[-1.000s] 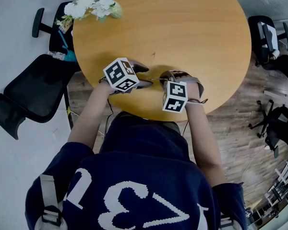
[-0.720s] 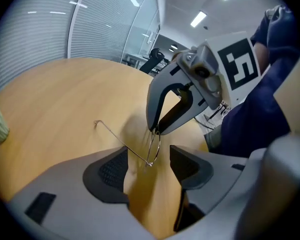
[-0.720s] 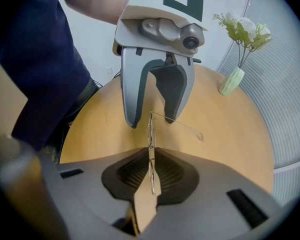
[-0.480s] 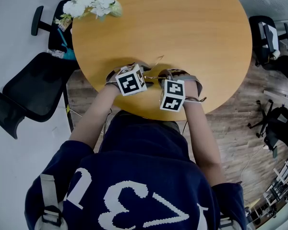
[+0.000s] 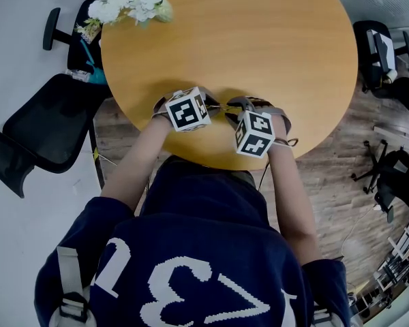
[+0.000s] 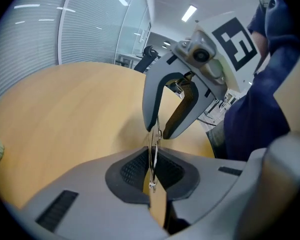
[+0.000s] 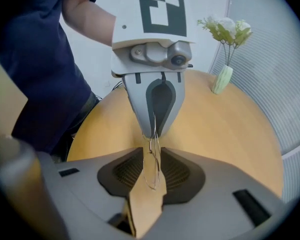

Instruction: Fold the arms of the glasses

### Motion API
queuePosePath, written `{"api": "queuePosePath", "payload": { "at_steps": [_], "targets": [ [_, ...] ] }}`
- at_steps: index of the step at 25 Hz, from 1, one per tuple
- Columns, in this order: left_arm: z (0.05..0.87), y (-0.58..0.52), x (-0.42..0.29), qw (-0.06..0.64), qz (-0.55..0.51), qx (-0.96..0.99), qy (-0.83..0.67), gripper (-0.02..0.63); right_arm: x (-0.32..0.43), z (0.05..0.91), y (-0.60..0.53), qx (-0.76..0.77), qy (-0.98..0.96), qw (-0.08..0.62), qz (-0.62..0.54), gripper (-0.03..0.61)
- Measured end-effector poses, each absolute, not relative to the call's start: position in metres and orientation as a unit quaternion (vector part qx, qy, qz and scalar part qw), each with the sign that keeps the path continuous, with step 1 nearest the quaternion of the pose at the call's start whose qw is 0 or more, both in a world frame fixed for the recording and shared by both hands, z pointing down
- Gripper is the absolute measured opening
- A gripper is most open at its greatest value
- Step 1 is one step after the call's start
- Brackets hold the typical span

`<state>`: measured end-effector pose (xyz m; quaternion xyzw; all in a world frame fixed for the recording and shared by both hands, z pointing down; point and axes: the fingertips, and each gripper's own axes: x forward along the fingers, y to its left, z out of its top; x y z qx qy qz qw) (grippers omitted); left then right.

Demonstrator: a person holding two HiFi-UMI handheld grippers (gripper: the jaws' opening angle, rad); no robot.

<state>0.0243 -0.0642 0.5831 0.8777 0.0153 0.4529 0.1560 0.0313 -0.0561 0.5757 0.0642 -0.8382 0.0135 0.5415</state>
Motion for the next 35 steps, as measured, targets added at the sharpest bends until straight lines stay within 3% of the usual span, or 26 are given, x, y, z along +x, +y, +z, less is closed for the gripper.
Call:
{"api": "queuePosePath", "payload": {
  "at_steps": [8,13,17,21,24,30,35],
  "targets": [
    [0.596,-0.066,0.024,0.209,0.447,0.869,0.019,0.031,0.059,0.589,-0.061,0.091,-0.828,0.550,0.050,0.143],
    [0.602,-0.073,0.023,0.207,0.442,0.873,0.001,0.035,0.059,0.596,-0.065,0.105,-0.826,0.550,0.067,0.057],
    [0.597,-0.086,0.017,0.202,0.420,0.884,-0.032,0.101,0.061,0.600,-0.069,0.113,-0.822,0.550,0.092,0.054],
    [0.588,-0.103,0.006,0.206,0.393,0.893,-0.076,0.107,0.062,0.602,-0.074,0.124,-0.823,0.544,0.108,0.074],
    [0.581,-0.112,-0.001,0.209,0.374,0.897,-0.104,0.107,0.063,0.600,-0.076,0.137,-0.830,0.525,0.128,0.133],
    [0.559,-0.127,-0.008,0.186,0.346,0.907,-0.150,0.097,0.070,0.577,-0.095,0.199,-0.852,0.463,0.142,0.135],
    [0.519,-0.144,-0.010,0.166,0.284,0.922,-0.203,0.037,0.080,0.520,-0.132,0.319,-0.869,0.361,0.112,0.049]
  ]
}}
